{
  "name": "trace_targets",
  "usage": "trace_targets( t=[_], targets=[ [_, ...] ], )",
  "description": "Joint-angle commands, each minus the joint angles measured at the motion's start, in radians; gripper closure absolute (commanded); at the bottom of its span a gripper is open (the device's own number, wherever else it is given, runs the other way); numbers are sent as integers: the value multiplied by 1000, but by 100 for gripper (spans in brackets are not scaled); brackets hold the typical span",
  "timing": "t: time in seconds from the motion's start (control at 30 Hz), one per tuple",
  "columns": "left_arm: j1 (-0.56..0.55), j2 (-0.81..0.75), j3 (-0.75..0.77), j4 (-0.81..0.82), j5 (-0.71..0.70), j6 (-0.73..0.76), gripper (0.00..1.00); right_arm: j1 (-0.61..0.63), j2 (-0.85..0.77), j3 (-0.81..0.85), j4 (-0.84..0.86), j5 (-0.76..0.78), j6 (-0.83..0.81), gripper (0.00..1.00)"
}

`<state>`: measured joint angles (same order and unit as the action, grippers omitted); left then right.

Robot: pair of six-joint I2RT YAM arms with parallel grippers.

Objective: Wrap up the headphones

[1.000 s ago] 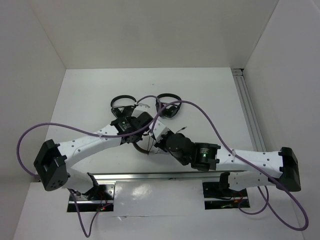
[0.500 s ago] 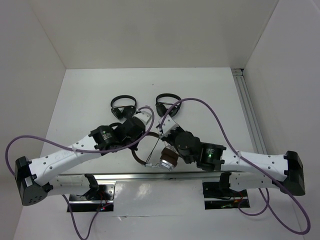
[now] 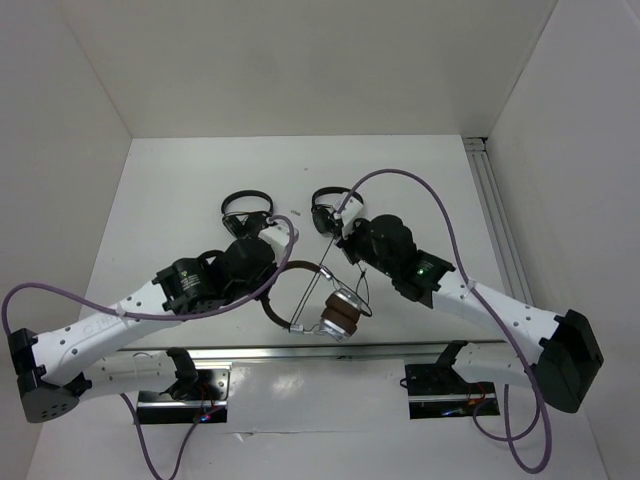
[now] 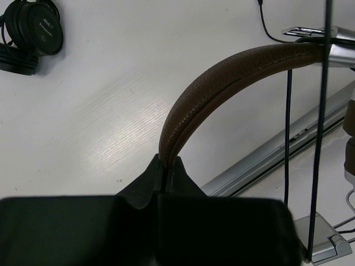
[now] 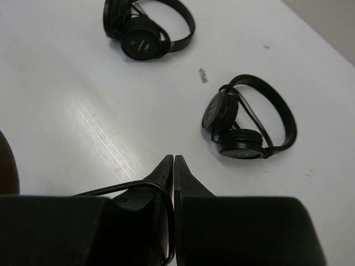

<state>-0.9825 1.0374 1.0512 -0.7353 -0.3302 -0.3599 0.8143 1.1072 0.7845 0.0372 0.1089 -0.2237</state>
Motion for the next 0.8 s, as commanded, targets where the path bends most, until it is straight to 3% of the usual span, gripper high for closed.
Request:
trace_targets(
  t=[0.0,0.2,0.5,0.67,0.77],
  targets=[
    [-15,-25,30,-96,83,79,100,-98,52,79,96,-197,34,90],
    [-15,-57,91,-96,27,55,100,-135,131,71,180,-207,67,90],
    [-15,-79,236,-115,-49,33,100,-176,198,-11,369,-354,161,92],
    [-15,-25,320,-188,-107,3,100,-205,218,-57,481,-339,228,97],
    [-15,16,329,-220,-107,3,100,-216,218,-68,529,-230,283,100]
  ],
)
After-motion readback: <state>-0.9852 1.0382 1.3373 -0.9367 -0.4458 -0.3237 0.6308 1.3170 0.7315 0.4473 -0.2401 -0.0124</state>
